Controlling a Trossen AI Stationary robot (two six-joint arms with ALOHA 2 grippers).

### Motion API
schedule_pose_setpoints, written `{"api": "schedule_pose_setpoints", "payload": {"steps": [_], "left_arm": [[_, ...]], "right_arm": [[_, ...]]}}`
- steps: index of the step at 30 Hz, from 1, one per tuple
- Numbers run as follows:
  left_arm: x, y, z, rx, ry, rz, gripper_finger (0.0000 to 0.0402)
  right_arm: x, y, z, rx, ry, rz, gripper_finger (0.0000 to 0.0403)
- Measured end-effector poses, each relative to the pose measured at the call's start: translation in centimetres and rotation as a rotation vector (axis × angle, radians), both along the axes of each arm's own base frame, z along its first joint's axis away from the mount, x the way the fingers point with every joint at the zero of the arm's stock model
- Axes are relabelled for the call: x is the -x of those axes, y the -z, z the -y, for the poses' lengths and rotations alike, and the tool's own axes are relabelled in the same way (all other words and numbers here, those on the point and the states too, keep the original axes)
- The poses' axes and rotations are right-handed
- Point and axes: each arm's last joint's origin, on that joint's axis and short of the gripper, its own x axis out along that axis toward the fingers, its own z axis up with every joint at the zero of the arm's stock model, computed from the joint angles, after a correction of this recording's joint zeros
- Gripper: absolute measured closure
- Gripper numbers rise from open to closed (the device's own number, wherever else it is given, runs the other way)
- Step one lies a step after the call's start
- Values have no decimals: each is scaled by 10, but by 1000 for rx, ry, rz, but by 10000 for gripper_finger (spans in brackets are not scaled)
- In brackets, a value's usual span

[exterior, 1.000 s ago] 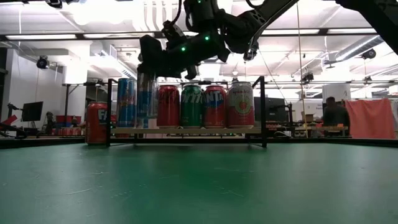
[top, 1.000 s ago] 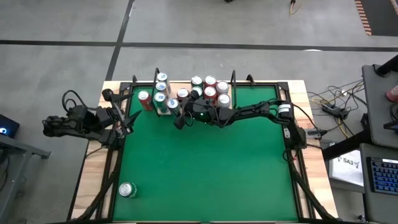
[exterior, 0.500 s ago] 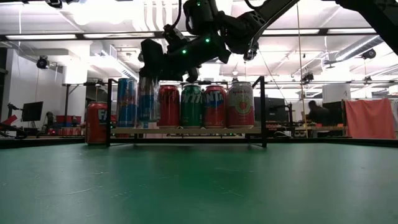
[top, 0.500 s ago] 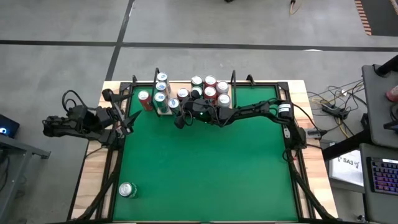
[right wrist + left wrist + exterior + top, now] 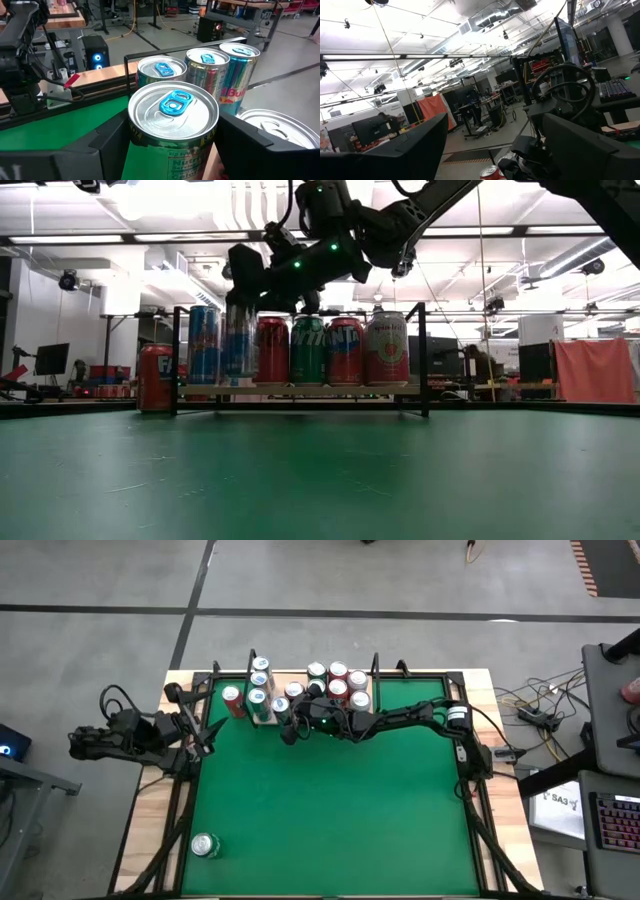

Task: Pick and place cans onto a shelf
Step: Put the blue silver soda can on the shelf

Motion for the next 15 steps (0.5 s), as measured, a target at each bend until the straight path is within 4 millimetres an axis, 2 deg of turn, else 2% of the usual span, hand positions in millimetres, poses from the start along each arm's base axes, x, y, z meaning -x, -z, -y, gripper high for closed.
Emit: {"api": "schedule_pose_setpoints", "payload": {"steps": [15], "left_arm": [[0, -1, 0, -9, -5, 11, 93]], "right_arm": [[-2, -7, -4, -3, -64, 80, 160]]}}
